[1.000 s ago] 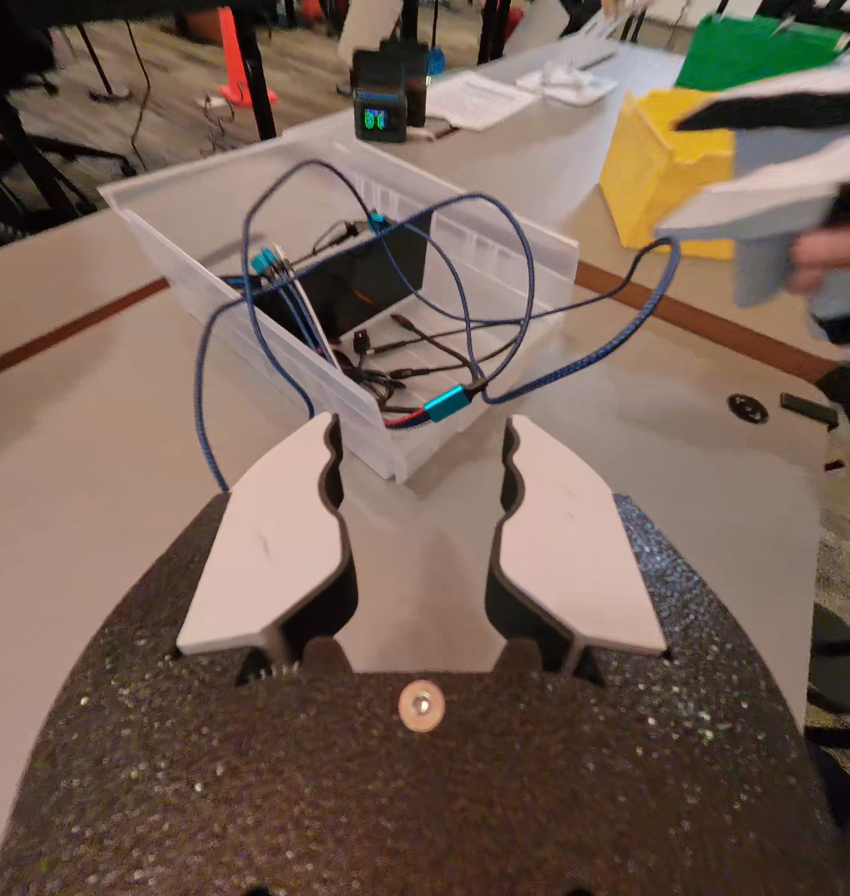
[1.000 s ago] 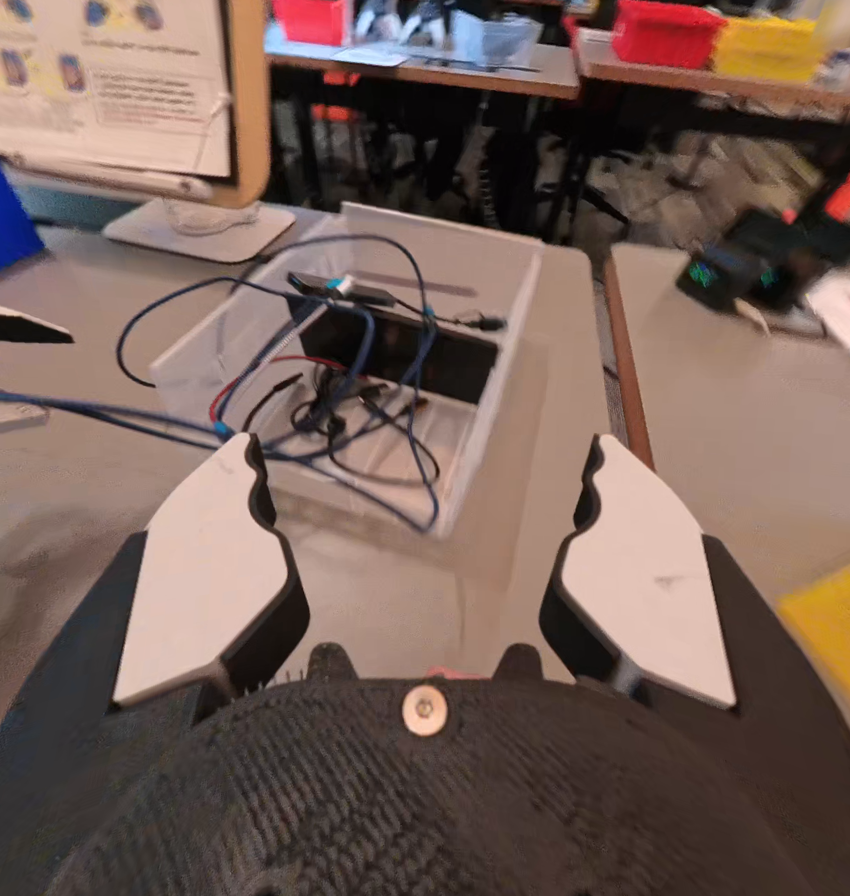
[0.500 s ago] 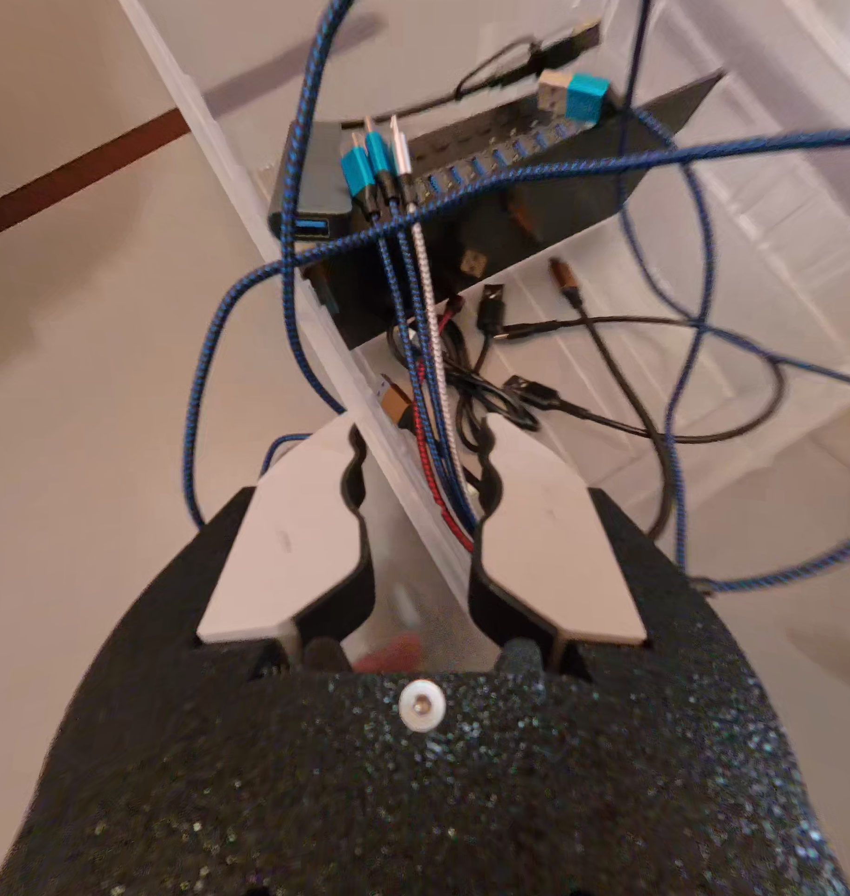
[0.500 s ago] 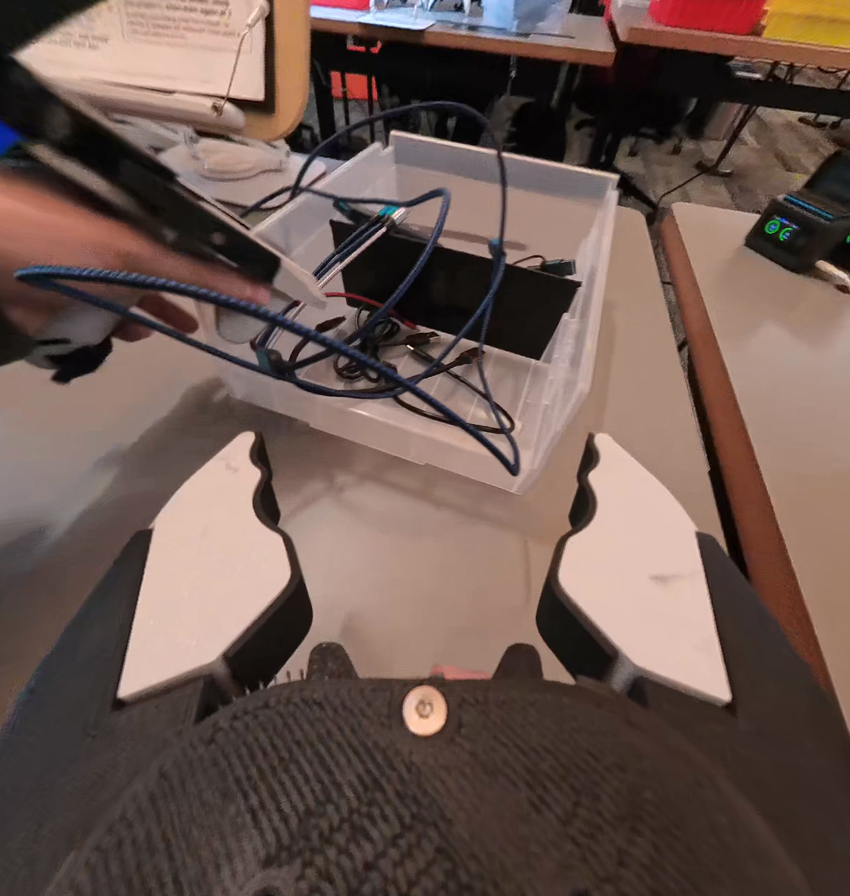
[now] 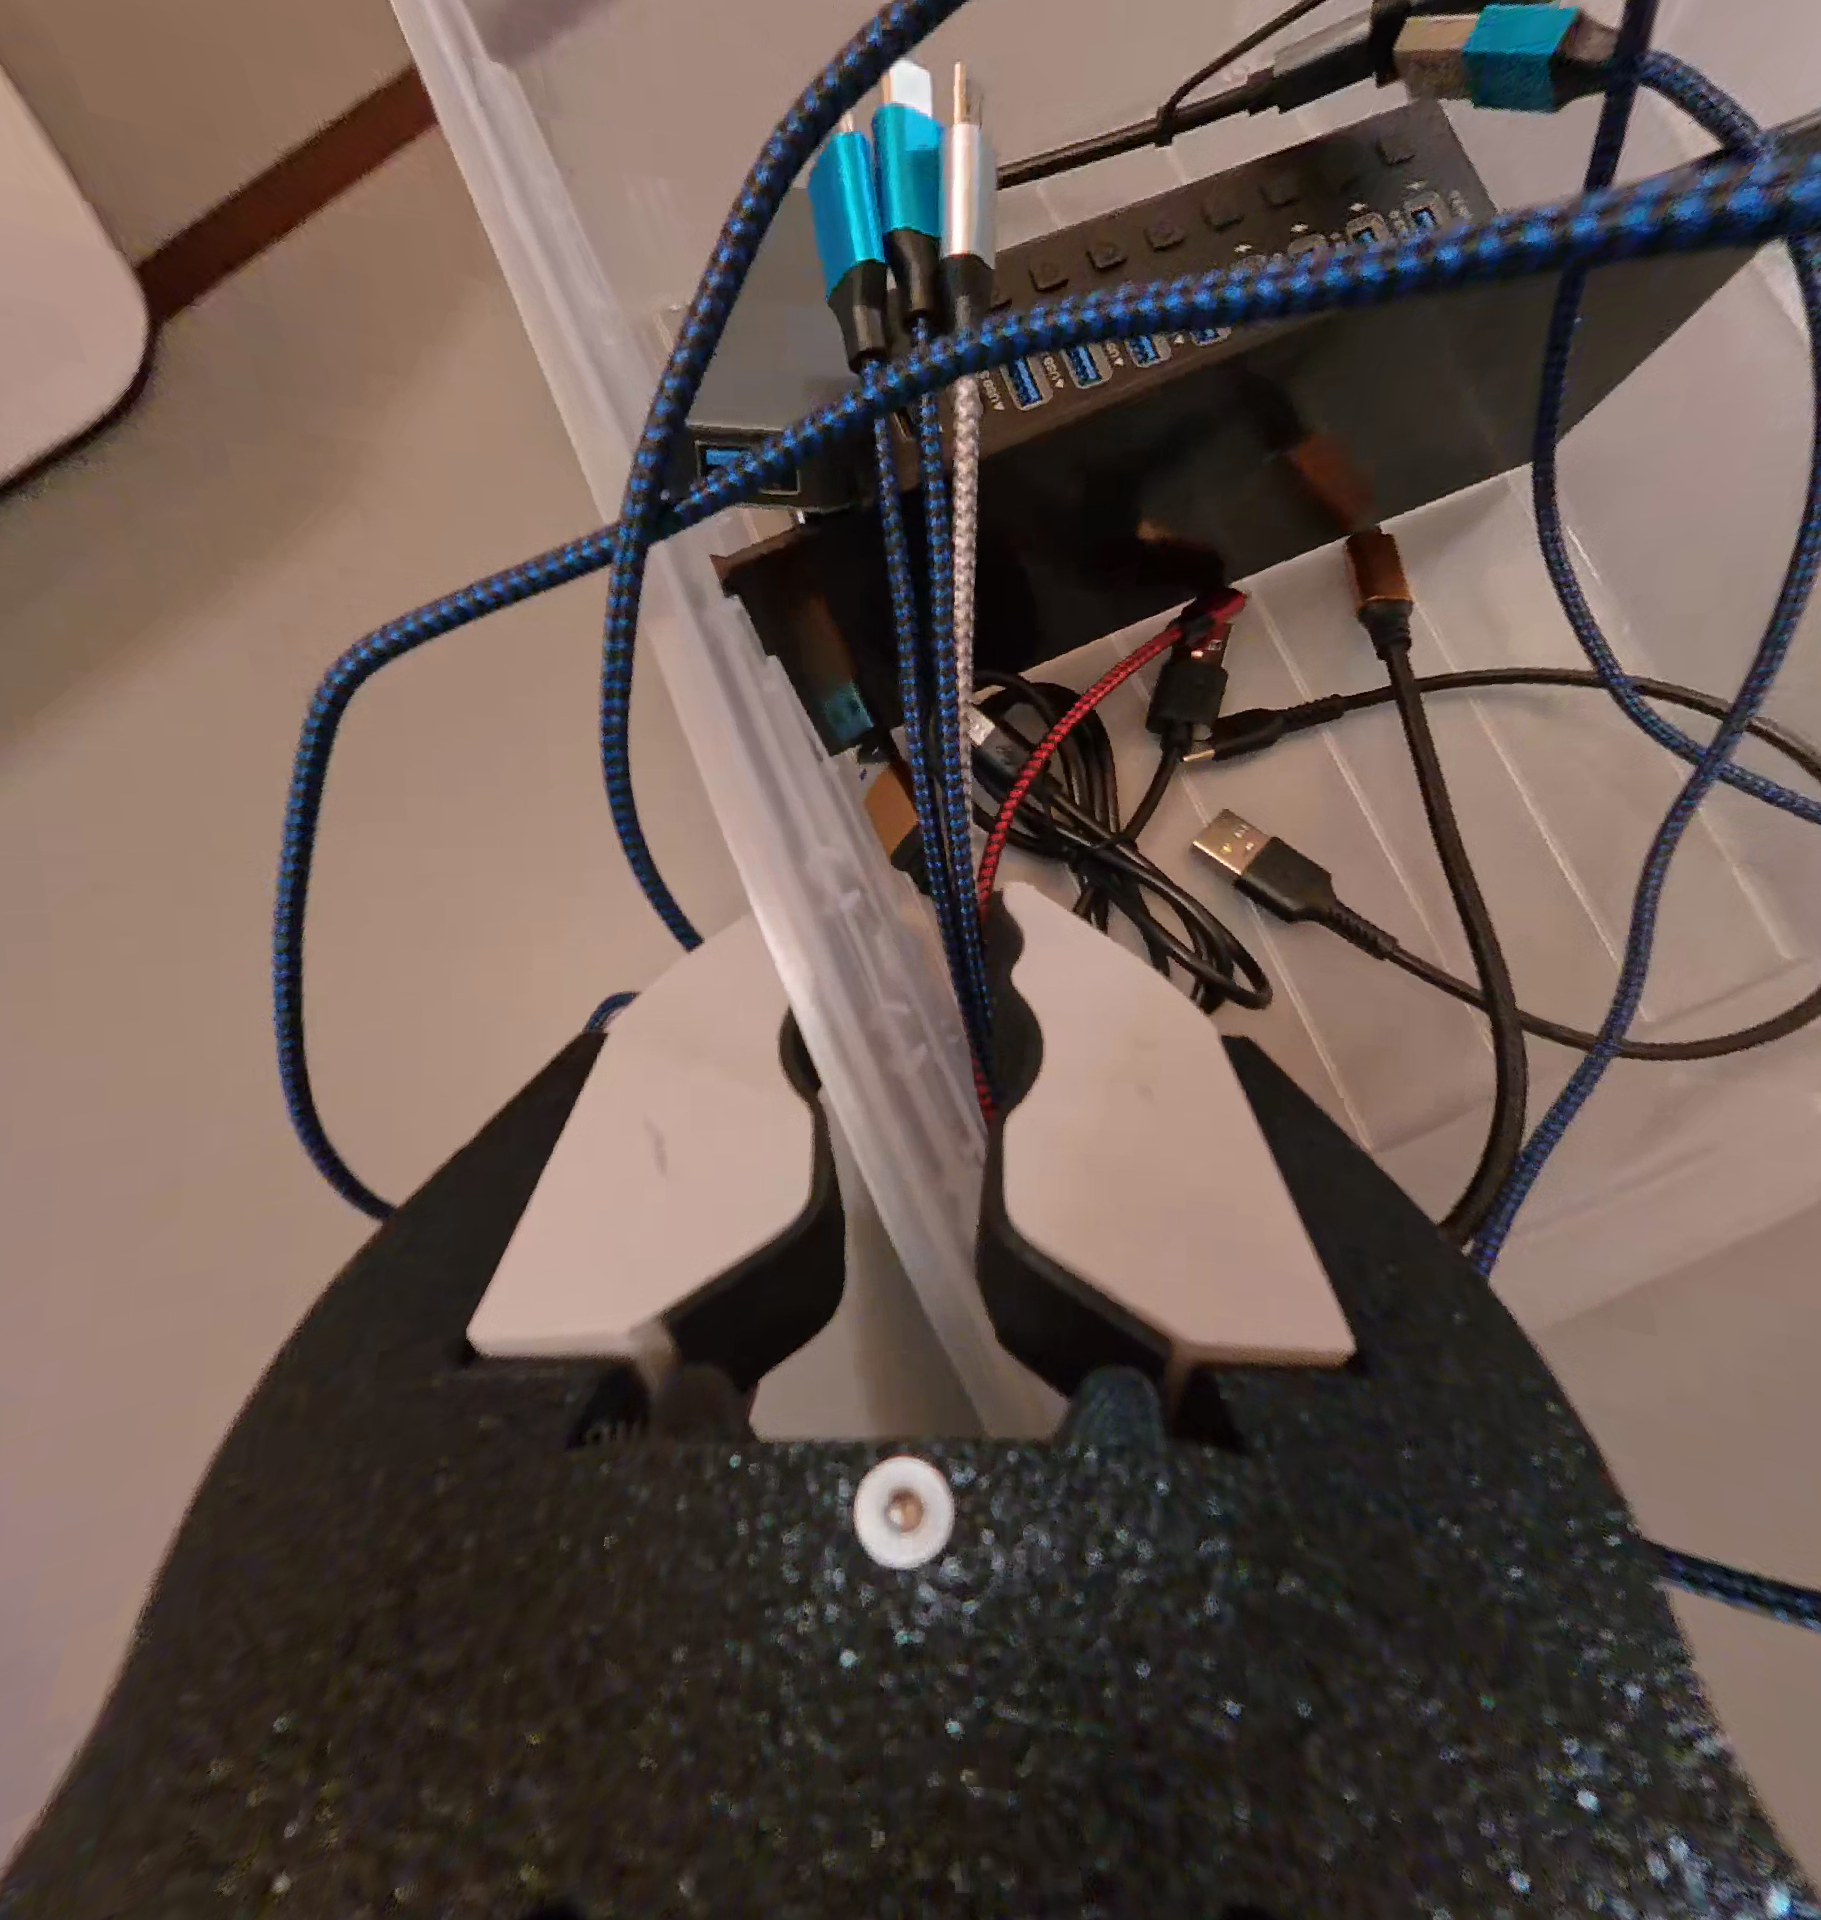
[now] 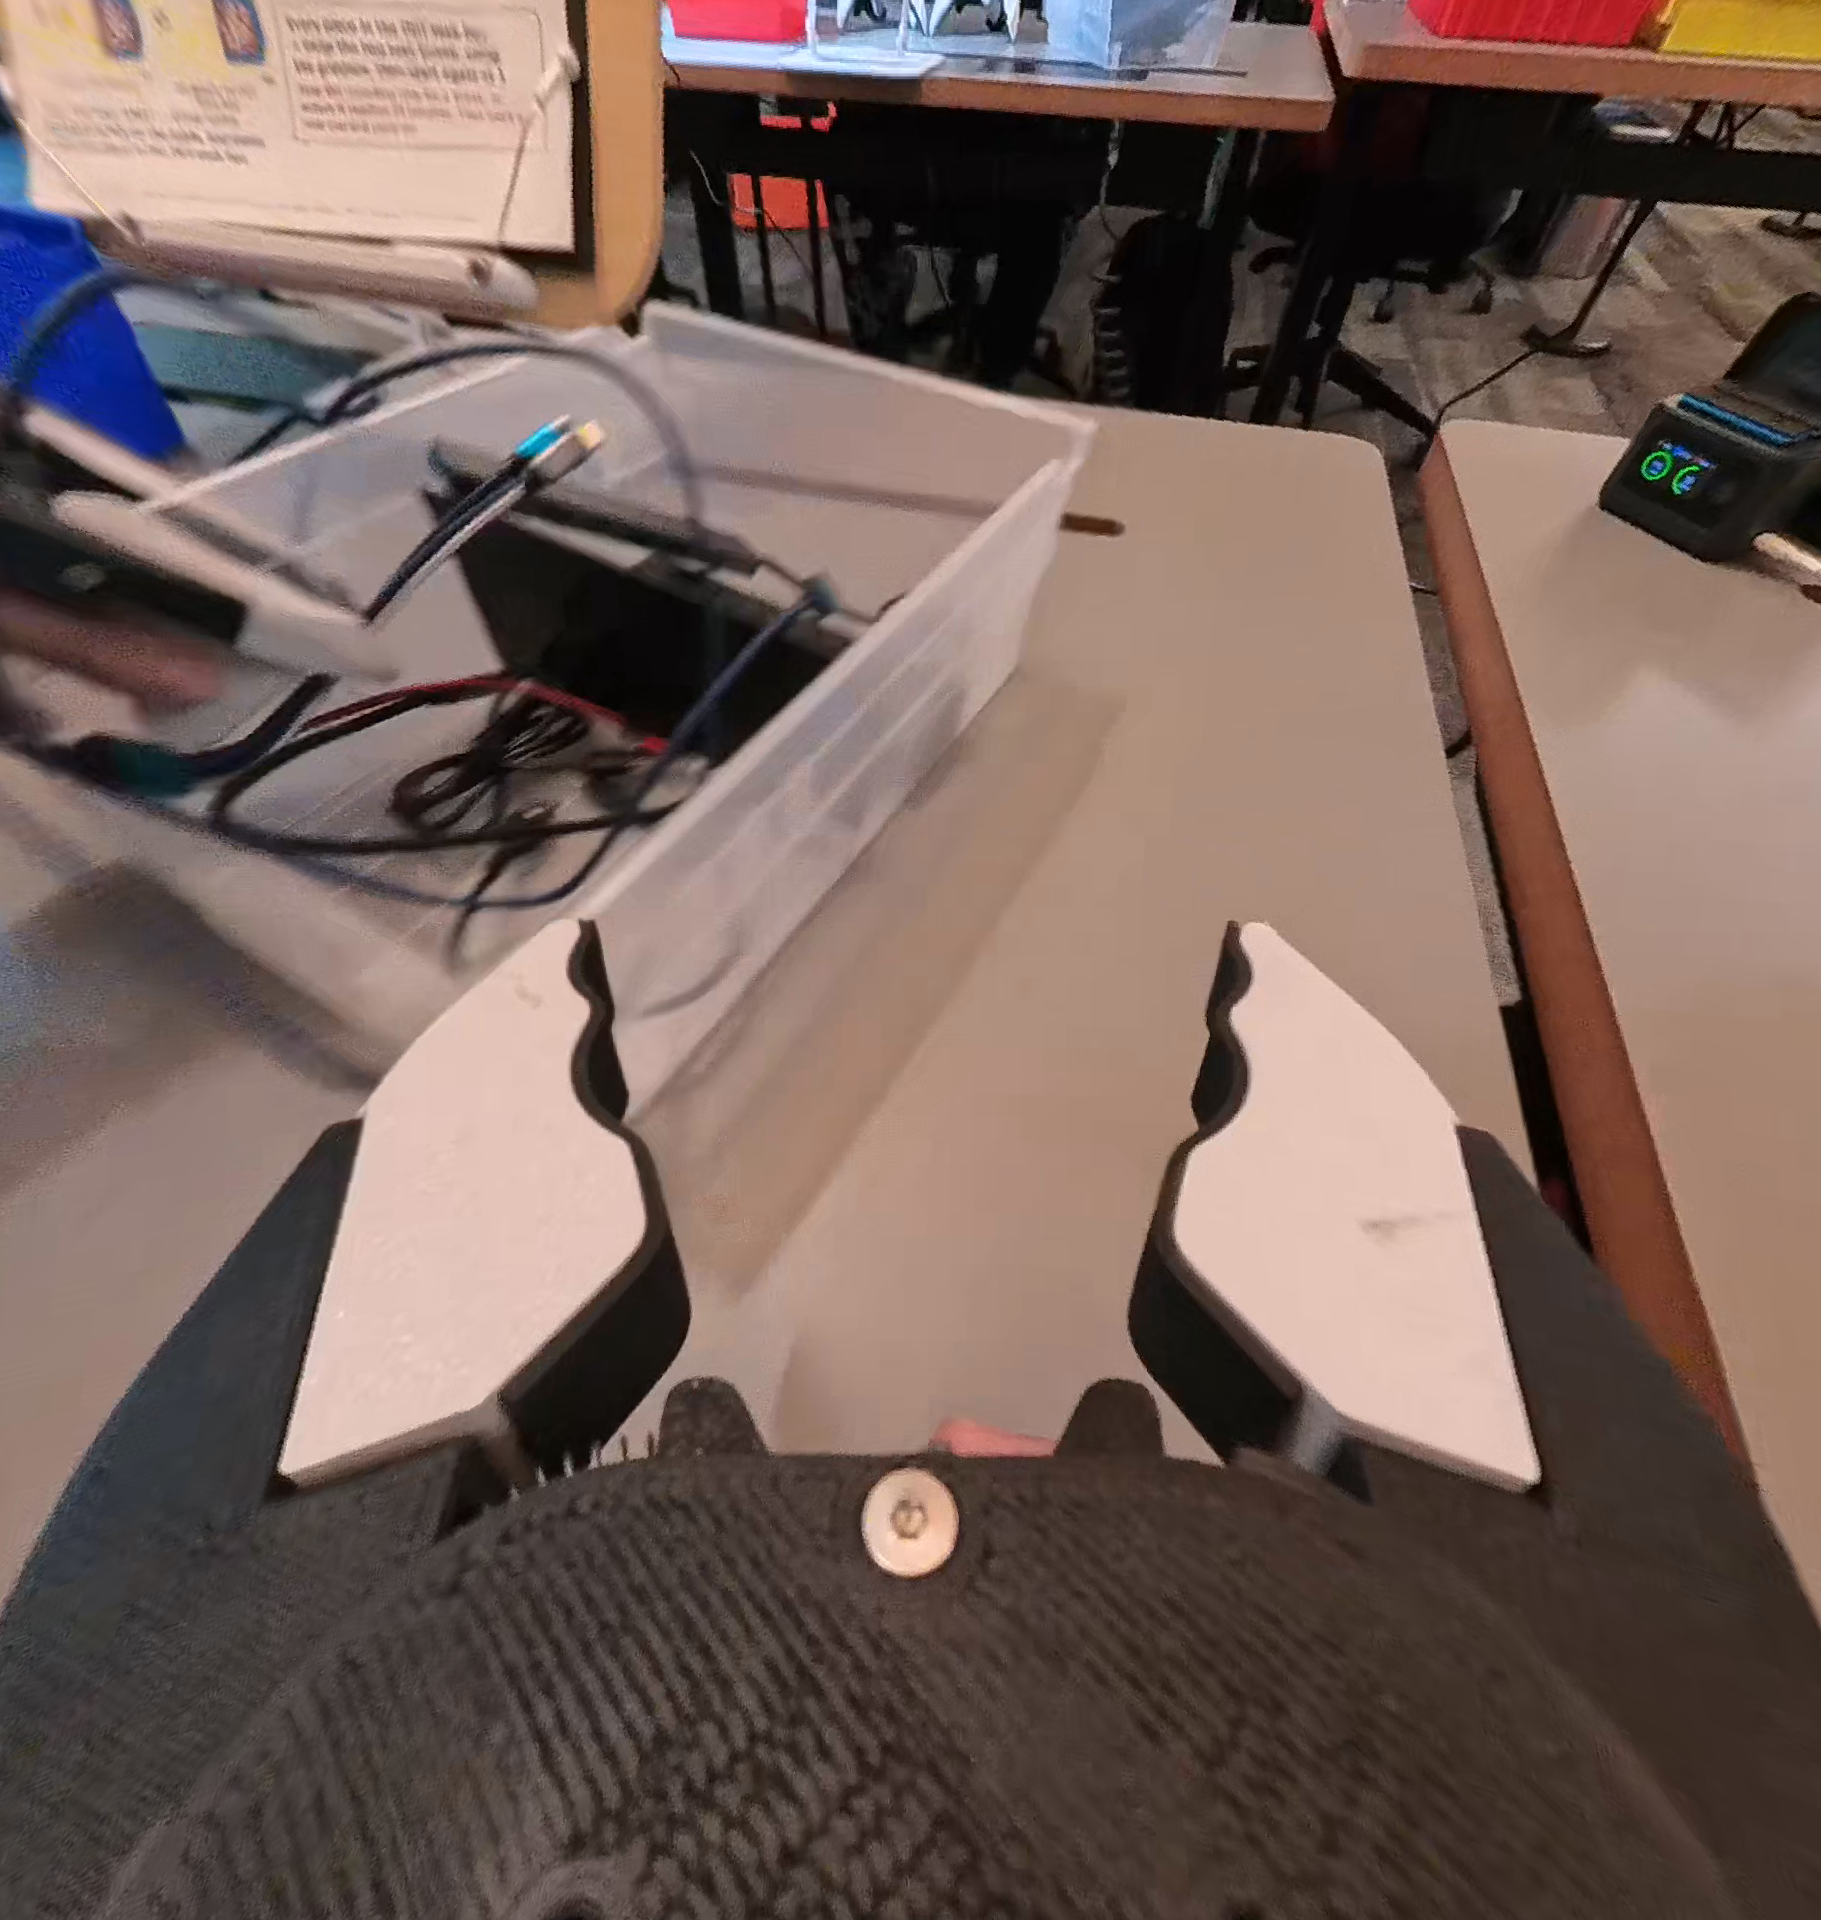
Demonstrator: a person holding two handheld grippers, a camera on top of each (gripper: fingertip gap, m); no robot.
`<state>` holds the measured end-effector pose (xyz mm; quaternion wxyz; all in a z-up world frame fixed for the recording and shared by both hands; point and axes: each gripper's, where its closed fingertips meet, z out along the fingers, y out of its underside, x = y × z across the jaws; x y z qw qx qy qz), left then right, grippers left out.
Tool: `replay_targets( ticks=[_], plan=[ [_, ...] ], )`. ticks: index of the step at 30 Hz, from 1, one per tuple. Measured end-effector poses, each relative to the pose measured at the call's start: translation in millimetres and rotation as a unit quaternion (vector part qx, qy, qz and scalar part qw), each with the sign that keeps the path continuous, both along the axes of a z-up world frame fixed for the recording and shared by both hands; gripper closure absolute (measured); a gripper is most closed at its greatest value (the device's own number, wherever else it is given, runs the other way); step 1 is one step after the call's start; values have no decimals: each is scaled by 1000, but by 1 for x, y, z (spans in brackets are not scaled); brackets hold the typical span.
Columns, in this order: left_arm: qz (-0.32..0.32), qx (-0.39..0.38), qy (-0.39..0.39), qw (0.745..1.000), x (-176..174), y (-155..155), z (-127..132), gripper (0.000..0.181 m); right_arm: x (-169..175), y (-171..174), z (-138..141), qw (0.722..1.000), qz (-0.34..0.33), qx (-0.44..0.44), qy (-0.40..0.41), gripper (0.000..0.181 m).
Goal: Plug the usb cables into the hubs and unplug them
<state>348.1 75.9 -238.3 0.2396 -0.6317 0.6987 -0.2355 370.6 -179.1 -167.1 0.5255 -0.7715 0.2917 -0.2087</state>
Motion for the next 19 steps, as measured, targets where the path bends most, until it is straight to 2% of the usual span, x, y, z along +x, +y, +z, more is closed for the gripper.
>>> replay_targets(
  ticks=[4,9,12,16,19],
  plan=[
    [-26,20,-1,999,-93,30,8,157,-11,19,11,999,34,34,5,73],
    [-11,15,10,1000,-225,71,16,159,-38,82,16,994,90,56,15,70],
    [25,-4,16,1000,-296,91,18,160,-59,154,24,985,152,80,36,70],
    [72,-25,24,997,-372,114,16,159,-97,285,51,951,254,135,113,72],
    [112,-30,26,993,-416,133,18,159,-114,378,48,941,271,110,169,70]
  ],
)
